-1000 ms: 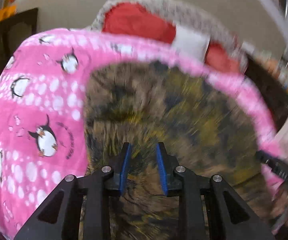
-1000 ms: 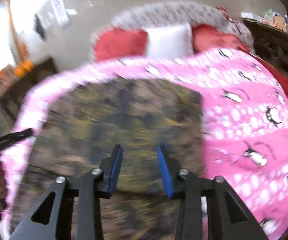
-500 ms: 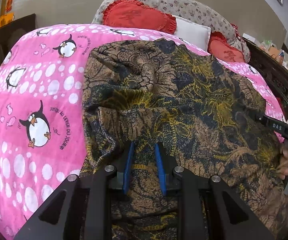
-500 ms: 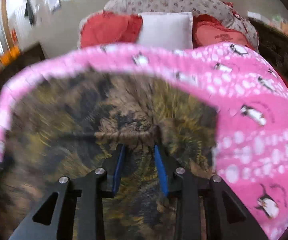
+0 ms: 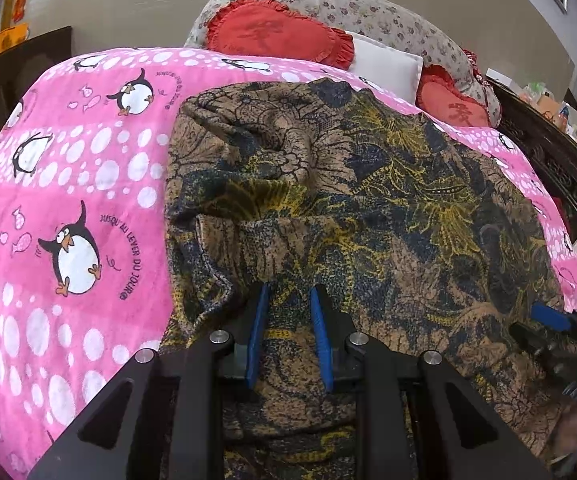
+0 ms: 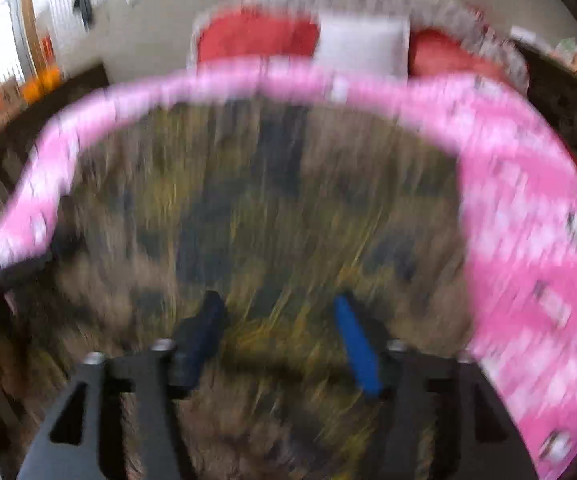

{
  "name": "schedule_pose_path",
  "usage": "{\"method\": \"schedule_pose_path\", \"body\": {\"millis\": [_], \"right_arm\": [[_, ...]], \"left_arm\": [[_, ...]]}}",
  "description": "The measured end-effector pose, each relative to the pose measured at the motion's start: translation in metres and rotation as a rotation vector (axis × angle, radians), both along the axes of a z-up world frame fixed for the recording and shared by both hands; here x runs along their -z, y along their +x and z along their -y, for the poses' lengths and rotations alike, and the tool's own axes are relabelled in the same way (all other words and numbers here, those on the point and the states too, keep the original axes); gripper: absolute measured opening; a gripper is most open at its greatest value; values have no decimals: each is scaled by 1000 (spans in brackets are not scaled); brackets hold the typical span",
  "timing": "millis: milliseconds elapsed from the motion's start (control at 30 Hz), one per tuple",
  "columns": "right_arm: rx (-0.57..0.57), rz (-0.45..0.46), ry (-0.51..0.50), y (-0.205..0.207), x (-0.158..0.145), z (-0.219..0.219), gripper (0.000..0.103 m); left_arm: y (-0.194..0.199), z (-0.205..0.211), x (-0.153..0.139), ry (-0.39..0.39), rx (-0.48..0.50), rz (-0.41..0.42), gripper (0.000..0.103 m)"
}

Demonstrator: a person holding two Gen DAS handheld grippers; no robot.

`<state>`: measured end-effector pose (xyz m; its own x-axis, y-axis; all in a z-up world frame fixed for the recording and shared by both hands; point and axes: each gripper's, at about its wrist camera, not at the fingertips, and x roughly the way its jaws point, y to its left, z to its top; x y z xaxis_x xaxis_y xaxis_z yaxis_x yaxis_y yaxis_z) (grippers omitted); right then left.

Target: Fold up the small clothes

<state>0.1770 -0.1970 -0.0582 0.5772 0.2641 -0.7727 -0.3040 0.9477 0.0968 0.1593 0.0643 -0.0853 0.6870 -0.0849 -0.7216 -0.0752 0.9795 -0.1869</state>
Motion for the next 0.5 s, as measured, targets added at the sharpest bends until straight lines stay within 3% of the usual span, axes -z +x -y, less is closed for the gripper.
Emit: {"method": "schedule_pose_path", "body": {"millis": [67,367,500], "right_arm": [[7,77,-35,-11,2,-5,70],[21,85,-39,-30,-7,-4,71],[20,87,-39,-17,-2,-4,71]], "left_arm": [[-1,0,0,4,0,2,4],[-1,-2,-1,-8,0,4,4],[-2,-2,-1,-14,0,5,4]]}}
